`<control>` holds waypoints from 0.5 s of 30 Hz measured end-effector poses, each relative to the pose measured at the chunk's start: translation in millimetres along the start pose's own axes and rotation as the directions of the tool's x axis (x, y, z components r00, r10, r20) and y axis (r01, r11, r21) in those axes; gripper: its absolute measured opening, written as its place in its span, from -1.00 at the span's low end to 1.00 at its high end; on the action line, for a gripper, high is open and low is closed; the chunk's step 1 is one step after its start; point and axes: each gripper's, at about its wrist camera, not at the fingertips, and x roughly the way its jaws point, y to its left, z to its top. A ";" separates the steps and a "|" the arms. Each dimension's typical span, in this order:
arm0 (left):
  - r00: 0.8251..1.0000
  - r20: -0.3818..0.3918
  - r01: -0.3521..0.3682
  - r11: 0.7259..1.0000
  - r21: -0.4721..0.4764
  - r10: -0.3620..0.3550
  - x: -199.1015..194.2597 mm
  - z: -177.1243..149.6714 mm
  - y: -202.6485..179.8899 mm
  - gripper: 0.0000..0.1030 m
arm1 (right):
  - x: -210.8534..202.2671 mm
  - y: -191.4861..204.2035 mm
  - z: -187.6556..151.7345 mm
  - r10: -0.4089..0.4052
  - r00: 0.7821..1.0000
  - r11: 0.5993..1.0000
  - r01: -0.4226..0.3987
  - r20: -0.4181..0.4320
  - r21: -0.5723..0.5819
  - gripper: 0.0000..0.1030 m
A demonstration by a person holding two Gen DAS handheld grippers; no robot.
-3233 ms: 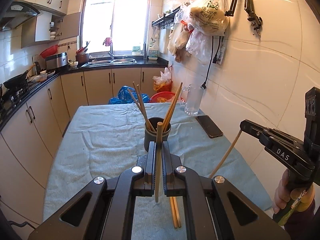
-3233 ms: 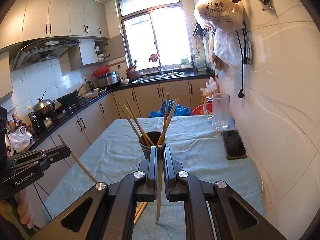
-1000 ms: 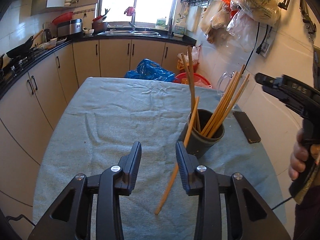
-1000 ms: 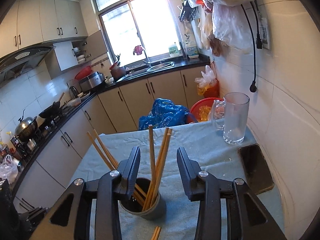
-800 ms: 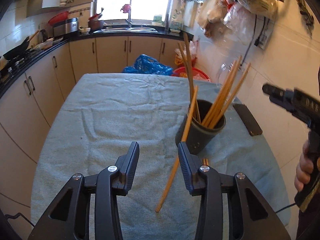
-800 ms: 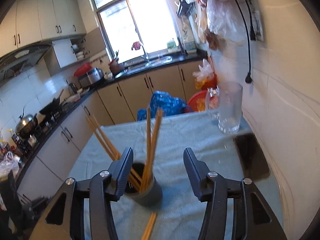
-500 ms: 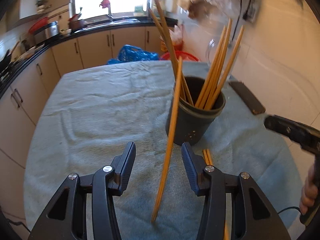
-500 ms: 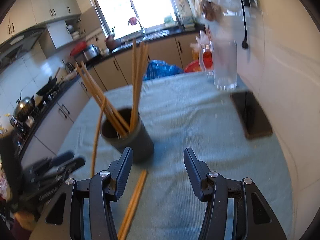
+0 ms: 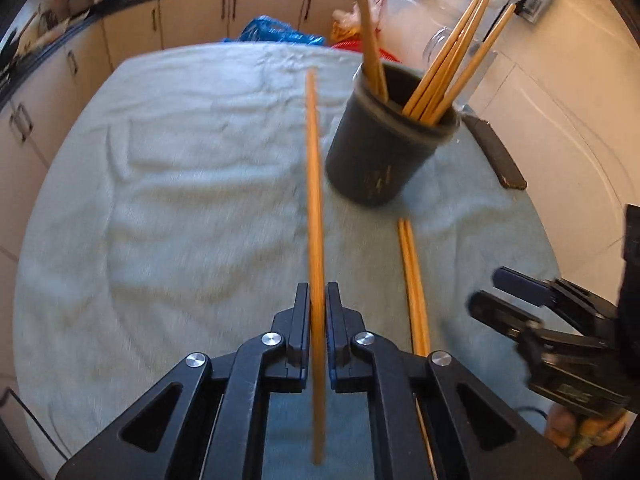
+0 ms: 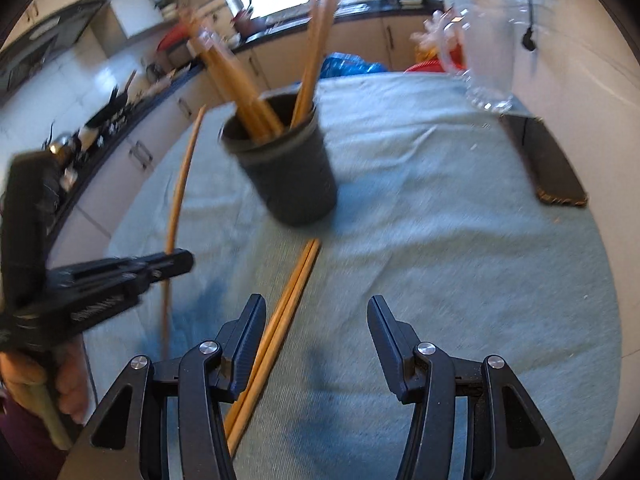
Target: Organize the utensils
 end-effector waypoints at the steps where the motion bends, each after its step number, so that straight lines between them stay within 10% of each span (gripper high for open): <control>1: 1.000 0.002 0.004 1.000 -0.011 -0.004 -4.0 -7.2 2.9 -0.88 | 5.1 4.6 -4.4 -0.008 1.000 1.000 0.008 -0.021 -0.022 0.11; 15: 0.994 0.112 -0.001 0.993 -0.119 0.014 -47.1 -59.9 18.1 -0.51 | 37.0 48.2 -26.4 -0.194 0.980 0.967 0.186 -0.034 -0.172 -0.30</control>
